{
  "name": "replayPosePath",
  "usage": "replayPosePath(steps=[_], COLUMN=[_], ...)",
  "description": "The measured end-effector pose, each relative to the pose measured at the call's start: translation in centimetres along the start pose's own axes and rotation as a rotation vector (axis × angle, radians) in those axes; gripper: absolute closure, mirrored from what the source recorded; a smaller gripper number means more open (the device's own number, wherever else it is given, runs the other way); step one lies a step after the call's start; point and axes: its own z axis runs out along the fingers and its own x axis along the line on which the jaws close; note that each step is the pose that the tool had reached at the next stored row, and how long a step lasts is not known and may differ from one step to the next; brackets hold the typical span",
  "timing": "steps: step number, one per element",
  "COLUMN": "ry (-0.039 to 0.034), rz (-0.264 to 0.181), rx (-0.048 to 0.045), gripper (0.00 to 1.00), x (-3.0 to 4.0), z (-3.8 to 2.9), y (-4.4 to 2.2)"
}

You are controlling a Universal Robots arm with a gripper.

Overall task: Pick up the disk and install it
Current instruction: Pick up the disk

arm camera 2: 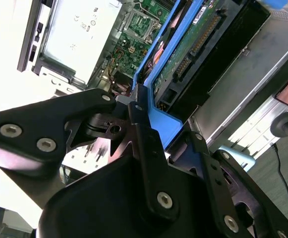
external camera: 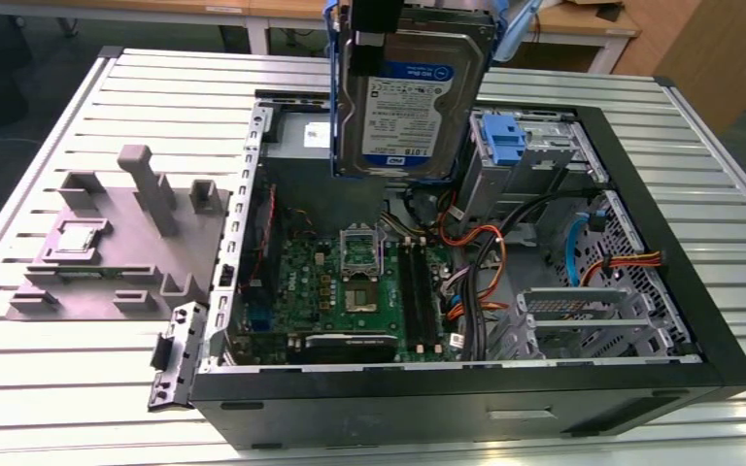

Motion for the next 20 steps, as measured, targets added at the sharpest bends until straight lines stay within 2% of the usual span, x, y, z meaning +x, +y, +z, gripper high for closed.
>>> replayPosePath(steps=[20], ry=[-0.0001], rz=[0.0], rx=[0.0], gripper=[0.63], x=[-0.02], z=[-0.01], y=[-0.65])
